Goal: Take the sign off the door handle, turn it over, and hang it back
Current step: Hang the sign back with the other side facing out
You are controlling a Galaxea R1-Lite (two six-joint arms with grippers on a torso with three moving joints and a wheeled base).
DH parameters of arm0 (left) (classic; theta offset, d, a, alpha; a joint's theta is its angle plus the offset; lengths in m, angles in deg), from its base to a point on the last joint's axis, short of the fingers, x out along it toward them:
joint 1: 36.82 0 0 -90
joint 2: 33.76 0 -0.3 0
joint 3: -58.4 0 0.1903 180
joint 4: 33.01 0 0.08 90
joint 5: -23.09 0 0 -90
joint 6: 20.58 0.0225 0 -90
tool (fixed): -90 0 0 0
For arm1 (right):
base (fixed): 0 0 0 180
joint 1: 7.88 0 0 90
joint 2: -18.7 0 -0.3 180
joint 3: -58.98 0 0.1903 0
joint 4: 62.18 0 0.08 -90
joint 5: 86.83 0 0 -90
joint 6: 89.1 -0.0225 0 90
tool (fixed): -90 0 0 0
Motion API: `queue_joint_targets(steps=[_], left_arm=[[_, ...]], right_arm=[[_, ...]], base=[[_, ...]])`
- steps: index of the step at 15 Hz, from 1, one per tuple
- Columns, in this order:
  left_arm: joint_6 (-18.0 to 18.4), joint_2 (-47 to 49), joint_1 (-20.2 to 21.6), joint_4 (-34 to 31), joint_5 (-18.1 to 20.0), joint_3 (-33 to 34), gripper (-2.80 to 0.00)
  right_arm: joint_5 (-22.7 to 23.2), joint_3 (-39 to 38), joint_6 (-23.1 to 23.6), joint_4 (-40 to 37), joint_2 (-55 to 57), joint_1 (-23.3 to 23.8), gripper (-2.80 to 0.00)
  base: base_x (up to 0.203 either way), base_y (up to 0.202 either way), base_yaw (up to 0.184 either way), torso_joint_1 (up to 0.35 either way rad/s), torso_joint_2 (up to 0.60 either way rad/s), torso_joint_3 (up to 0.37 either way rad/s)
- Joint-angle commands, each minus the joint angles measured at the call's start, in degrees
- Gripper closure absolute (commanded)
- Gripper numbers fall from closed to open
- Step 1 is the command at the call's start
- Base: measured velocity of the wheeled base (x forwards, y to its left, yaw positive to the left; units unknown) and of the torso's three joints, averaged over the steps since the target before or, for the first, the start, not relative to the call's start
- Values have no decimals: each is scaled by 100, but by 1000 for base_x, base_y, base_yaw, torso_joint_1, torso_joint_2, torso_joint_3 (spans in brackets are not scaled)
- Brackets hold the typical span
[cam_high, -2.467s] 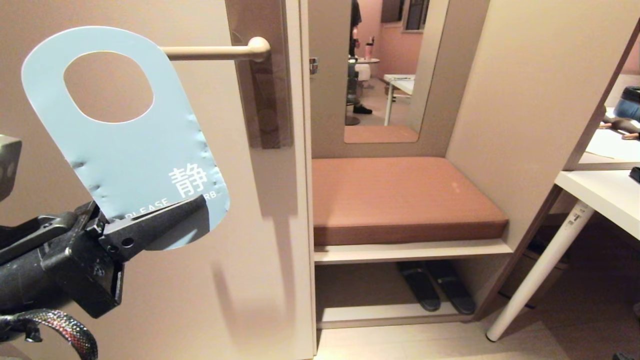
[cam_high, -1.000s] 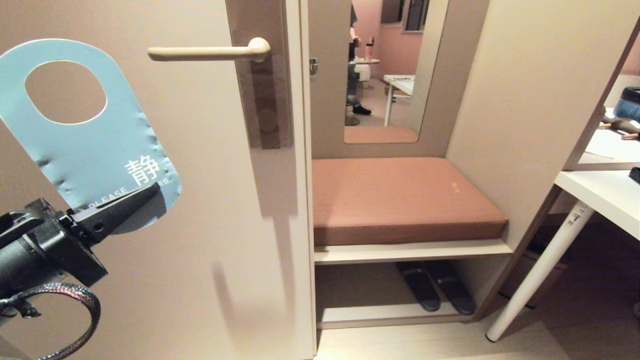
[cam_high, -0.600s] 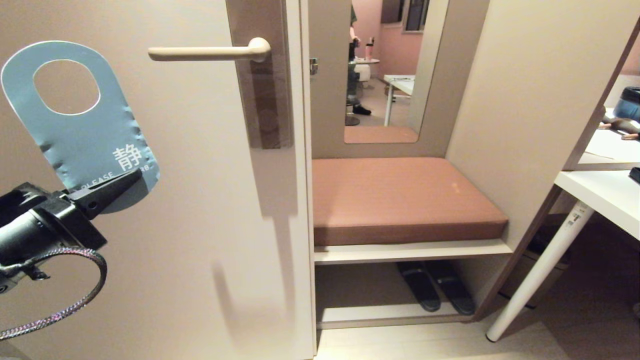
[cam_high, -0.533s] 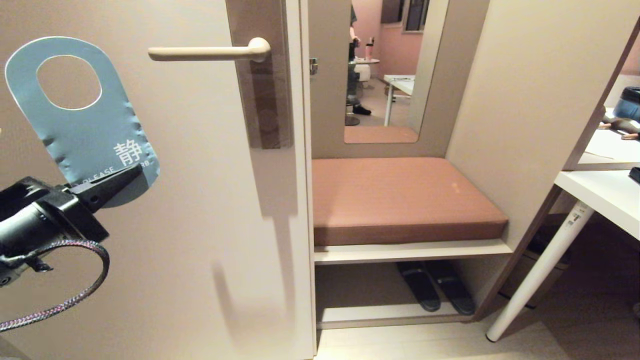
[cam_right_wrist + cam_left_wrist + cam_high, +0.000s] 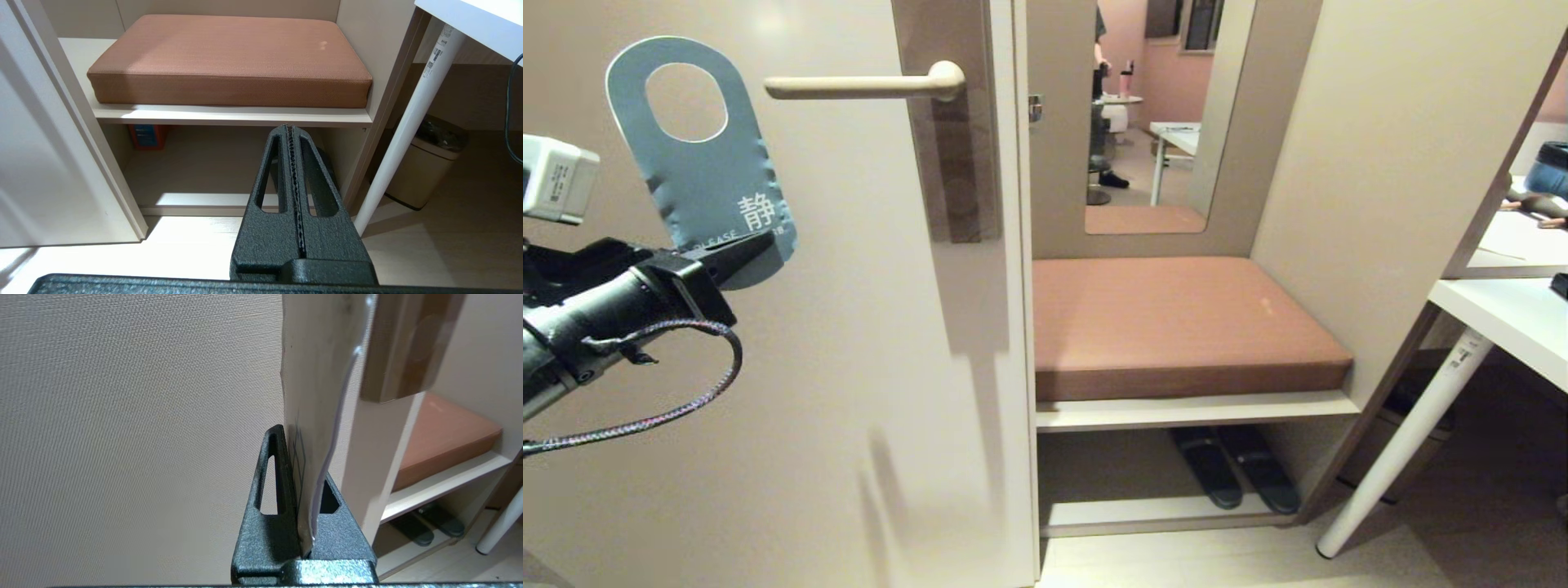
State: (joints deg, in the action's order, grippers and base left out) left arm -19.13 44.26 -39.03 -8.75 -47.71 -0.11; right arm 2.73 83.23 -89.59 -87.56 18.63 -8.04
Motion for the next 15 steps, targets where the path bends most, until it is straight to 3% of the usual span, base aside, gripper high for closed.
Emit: queue_joint_targets(steps=[1, 15], left_arm=[[21, 232, 1, -46, 5, -197, 0], [101, 600, -8, -218, 5, -745, 0]], right_arm=[[9, 0, 5, -1, 7, -2, 0], [13, -9, 40, -1, 7, -2, 0]], base=[[0, 0, 0, 0, 0, 0], [0, 0, 0, 0, 0, 0]])
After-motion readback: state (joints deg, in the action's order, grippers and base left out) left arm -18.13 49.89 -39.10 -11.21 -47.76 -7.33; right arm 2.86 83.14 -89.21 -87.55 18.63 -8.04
